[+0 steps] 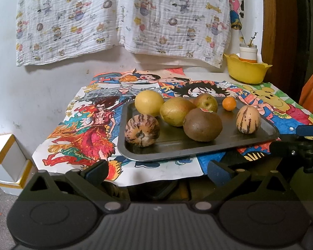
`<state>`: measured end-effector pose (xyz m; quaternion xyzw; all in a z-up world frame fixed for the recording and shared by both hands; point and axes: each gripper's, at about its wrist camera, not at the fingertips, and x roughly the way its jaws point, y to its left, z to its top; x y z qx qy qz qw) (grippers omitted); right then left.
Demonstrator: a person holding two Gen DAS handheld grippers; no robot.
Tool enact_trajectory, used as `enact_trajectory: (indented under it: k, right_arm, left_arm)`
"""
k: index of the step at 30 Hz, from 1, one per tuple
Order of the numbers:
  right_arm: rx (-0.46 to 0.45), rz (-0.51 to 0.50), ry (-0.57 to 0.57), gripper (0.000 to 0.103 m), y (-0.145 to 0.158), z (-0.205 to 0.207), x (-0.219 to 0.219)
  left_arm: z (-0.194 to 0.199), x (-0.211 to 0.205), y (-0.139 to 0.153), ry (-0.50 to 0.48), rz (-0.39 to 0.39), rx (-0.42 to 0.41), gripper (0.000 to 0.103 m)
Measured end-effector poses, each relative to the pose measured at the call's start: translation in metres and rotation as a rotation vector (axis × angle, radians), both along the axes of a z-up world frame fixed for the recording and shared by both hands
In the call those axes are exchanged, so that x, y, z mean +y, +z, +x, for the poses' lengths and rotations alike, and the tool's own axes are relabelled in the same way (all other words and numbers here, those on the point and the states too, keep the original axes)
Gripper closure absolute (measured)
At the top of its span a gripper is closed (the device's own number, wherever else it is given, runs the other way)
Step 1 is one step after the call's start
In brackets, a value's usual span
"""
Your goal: Organize fruits
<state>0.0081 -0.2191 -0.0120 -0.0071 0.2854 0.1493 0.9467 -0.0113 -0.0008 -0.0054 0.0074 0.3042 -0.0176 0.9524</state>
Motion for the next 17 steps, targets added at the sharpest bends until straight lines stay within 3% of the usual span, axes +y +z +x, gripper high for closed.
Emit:
enact_trajectory:
  k: [17]
  right_arm:
    - [0.002,-0.001,0.001,0.001,-0.0018,-0.0005,-0.0006]
  left_arm:
    - [-0.0002,-0.0015,0.0001,0.002,0.001,0.001,0.001]
